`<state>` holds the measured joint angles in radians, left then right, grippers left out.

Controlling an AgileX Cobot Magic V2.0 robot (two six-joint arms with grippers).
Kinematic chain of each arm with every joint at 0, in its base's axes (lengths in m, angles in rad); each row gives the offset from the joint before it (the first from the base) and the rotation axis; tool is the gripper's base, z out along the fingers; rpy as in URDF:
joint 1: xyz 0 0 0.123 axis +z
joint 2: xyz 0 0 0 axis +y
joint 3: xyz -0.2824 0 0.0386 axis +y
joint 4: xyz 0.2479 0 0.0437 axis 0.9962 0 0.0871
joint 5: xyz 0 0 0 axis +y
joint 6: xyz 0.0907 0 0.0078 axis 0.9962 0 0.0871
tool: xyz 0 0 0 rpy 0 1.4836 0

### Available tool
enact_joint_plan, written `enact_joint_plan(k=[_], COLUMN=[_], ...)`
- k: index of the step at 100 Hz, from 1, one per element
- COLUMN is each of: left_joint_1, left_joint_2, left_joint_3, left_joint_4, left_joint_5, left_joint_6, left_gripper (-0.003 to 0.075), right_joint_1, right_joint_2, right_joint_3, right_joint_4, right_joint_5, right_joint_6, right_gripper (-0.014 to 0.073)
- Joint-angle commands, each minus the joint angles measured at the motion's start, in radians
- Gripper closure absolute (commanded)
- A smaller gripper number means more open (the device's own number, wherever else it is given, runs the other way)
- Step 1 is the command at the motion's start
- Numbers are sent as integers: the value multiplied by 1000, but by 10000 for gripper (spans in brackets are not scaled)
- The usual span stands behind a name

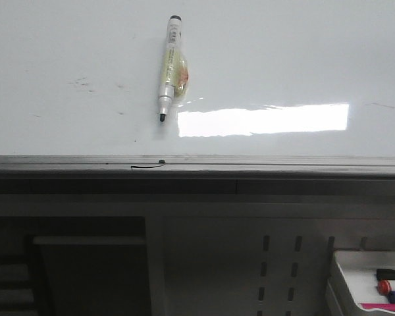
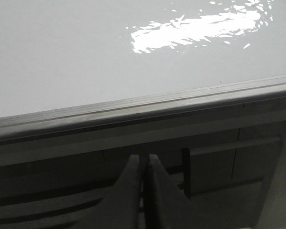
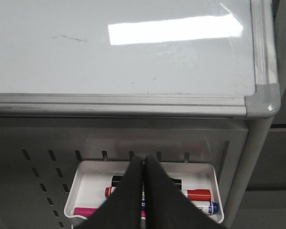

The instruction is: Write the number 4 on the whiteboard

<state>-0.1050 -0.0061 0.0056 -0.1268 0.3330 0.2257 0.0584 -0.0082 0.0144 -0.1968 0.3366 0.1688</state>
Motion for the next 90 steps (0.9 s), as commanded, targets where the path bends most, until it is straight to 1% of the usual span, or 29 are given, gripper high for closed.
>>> enact_joint_plan(k=[1,80,90], left_joint_1=[-2,-2,-2], left_joint_2=[-23,-23,-23], left_joint_3=[33,33,33], left_joint_4=[-8,-8,-13], left_joint_5=[-60,-63,-89], left_joint_6=[-9,-9,-9], left_gripper=[741,741,741], right_joint_1=[-5,-5,-5], right_joint_2=[-17,-17,-17], right_joint_3=[20,20,20], right_joint_4=[-10,-10,-12], right_joint_5=[-28,-28,-72], right_joint_6=[-1,-1,-1], right_gripper=[643,643,643])
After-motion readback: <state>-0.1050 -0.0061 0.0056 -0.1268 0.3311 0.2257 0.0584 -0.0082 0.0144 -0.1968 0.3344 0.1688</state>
